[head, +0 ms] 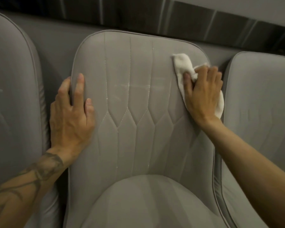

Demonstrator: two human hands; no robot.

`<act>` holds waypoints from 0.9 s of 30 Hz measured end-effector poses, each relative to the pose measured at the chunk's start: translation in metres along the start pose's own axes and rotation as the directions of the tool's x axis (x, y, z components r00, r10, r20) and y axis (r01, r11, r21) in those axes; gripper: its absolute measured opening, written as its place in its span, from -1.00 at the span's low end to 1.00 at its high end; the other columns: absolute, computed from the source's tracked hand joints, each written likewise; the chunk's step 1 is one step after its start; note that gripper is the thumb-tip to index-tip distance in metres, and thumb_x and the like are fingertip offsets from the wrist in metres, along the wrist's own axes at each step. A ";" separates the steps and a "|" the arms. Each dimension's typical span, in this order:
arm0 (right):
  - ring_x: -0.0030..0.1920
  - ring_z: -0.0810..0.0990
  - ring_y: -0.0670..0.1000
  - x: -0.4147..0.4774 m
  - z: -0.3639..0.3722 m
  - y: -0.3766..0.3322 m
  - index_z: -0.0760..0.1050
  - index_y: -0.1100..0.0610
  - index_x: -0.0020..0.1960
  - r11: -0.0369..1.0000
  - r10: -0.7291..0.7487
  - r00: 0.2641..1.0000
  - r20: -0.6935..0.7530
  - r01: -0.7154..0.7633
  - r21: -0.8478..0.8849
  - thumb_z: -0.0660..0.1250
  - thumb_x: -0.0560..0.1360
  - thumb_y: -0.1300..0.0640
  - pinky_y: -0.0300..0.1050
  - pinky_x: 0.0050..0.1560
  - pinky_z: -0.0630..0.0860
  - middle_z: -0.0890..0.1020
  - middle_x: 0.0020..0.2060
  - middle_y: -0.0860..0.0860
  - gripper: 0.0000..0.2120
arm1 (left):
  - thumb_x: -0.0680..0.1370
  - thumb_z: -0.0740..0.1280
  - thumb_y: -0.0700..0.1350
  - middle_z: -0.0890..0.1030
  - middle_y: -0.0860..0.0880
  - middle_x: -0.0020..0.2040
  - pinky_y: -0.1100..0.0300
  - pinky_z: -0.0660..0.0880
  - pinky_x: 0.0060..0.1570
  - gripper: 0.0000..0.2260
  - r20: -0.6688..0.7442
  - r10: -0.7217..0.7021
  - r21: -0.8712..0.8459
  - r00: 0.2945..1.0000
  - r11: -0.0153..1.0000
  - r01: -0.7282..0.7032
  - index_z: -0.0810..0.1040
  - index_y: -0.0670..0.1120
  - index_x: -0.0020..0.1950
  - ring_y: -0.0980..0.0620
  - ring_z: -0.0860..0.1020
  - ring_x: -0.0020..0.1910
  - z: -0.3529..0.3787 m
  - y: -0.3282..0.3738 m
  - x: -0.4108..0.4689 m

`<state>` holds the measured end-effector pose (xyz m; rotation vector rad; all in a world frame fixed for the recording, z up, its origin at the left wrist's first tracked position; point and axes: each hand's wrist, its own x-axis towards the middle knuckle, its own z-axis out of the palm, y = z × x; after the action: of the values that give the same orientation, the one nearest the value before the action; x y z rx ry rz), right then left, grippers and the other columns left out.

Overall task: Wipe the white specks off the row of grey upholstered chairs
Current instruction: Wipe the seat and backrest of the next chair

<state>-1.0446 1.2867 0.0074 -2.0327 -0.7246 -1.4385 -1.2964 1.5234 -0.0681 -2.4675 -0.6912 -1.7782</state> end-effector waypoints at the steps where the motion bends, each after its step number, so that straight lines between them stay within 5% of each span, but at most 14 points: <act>1: 0.03 0.45 0.22 -0.011 -0.002 0.000 0.45 0.15 0.13 1.000 -0.008 1.000 0.009 0.008 -0.014 0.13 0.68 -0.16 0.11 0.01 0.36 0.49 0.08 0.18 -0.63 | 0.71 0.12 -0.02 0.31 -0.29 0.51 -0.27 0.43 0.08 -0.47 0.001 -0.005 0.000 1.000 1.000 0.005 0.15 -0.06 0.68 -0.34 0.41 0.26 -0.001 0.000 0.000; 9: 0.13 0.45 0.22 0.044 0.006 -0.009 0.45 0.16 0.23 0.994 0.096 0.995 0.027 -0.097 0.045 0.07 0.65 -0.22 0.08 0.12 0.36 0.48 0.18 0.19 -0.52 | 0.70 0.13 -0.03 0.32 -0.31 0.50 -0.27 0.43 0.09 -0.47 0.006 -0.010 0.001 1.000 1.000 0.010 0.16 -0.06 0.68 -0.35 0.42 0.26 -0.002 0.002 0.000; 15: 0.00 0.44 0.24 -0.037 -0.016 0.013 0.45 0.16 0.13 0.995 -0.093 0.991 0.098 0.097 -0.036 0.20 0.66 -0.12 0.12 0.00 0.34 0.48 0.08 0.21 -0.67 | 0.70 0.16 -0.06 0.32 -0.33 0.51 -0.28 0.42 0.10 -0.46 0.017 -0.003 -0.004 1.000 1.000 0.003 0.16 -0.09 0.68 -0.37 0.43 0.25 -0.004 0.004 -0.001; 21: 0.07 0.44 0.23 0.025 0.001 0.007 0.43 0.13 0.19 0.999 -0.052 0.998 0.043 0.052 -0.002 0.10 0.66 -0.19 0.10 0.06 0.34 0.47 0.13 0.21 -0.60 | 0.71 0.13 -0.04 0.31 -0.32 0.51 -0.27 0.41 0.11 -0.47 0.012 -0.008 0.005 1.000 1.000 0.008 0.15 -0.07 0.68 -0.35 0.40 0.28 -0.003 0.003 -0.001; 27: -0.01 0.41 0.23 -0.065 -0.016 0.028 0.43 0.13 0.11 0.982 -0.142 0.984 0.103 0.153 -0.109 0.22 0.66 -0.08 0.12 -0.03 0.32 0.47 0.07 0.19 -0.74 | 0.72 0.12 -0.04 0.32 -0.33 0.51 -0.29 0.42 0.11 -0.48 0.004 -0.002 -0.022 1.000 1.000 0.002 0.14 -0.06 0.68 -0.37 0.42 0.31 -0.002 0.001 -0.001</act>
<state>-1.0542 1.2479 -0.0535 -2.1888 -0.8663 -1.5058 -1.2977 1.5213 -0.0676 -2.4859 -0.6788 -1.7917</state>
